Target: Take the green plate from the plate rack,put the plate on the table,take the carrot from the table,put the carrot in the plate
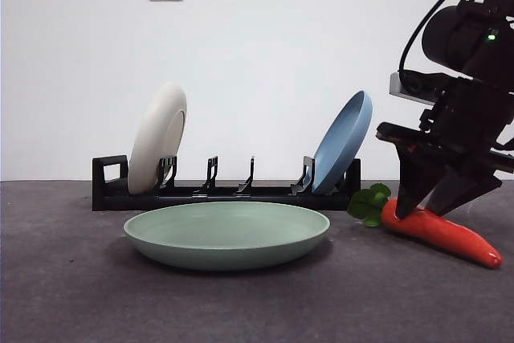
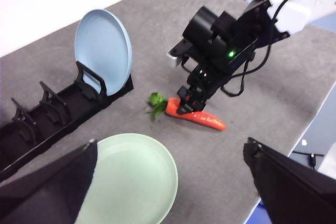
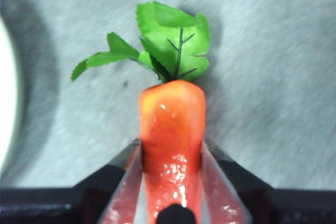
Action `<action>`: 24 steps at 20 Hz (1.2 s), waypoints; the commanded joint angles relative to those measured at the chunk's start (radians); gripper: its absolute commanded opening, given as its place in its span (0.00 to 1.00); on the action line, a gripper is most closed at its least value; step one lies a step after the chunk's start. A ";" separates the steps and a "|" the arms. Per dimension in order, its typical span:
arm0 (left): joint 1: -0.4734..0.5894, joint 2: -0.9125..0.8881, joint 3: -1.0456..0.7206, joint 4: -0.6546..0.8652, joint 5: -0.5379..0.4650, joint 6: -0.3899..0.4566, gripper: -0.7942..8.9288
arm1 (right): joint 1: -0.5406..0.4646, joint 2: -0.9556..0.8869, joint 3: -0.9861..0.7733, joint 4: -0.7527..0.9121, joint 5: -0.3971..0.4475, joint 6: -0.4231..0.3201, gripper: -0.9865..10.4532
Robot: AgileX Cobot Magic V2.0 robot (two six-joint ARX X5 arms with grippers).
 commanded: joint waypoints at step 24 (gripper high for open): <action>-0.001 0.000 -0.004 -0.122 -0.082 -0.006 0.57 | 0.443 0.154 0.001 0.484 0.049 0.198 0.50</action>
